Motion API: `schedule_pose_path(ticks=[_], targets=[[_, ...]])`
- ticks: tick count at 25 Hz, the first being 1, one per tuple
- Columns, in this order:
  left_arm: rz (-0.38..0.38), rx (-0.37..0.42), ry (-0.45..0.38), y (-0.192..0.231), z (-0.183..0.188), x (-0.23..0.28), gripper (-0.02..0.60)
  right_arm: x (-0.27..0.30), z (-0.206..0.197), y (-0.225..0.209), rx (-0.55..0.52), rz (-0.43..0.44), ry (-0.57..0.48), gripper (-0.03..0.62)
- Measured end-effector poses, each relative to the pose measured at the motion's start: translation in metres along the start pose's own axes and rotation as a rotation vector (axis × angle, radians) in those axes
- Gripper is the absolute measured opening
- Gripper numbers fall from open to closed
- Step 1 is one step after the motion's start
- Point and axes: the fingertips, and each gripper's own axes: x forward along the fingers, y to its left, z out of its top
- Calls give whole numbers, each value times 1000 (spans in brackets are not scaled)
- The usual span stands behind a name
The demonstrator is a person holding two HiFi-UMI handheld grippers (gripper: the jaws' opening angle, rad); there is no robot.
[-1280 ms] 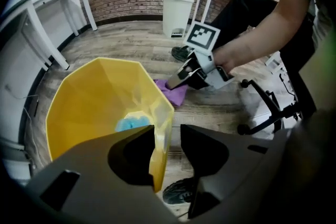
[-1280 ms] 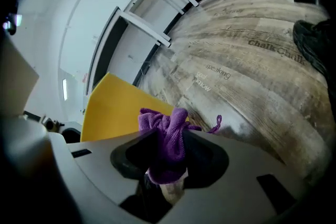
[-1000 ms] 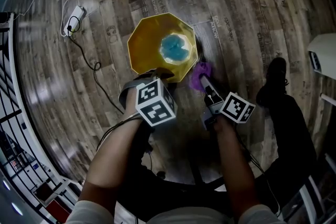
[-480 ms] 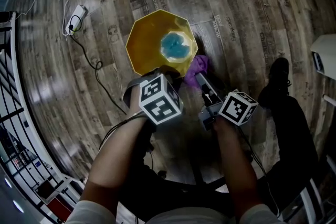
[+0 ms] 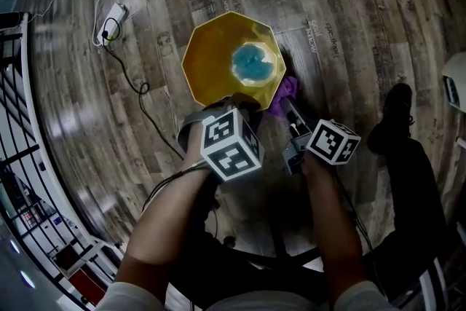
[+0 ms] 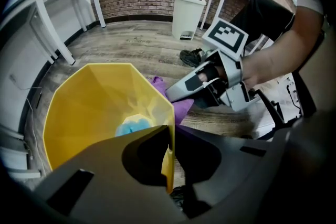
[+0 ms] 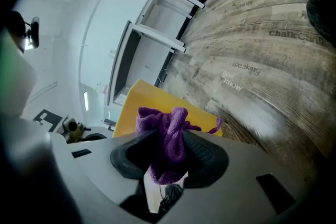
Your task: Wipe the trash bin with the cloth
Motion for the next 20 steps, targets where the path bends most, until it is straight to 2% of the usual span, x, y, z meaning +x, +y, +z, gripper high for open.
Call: schedule_pose_path(ticks=[6,11,20], targets=[[-6,-6,2,0,-1,0,20,17,-11,-33,3,-79,31,144],[-12,-13,-5,-1,0,-1,20,32,-25,-66,7,-178,73,144],[-15,-19,-5,-4,-1,-2,20,60,-47,-119,-51,-299,193,144]])
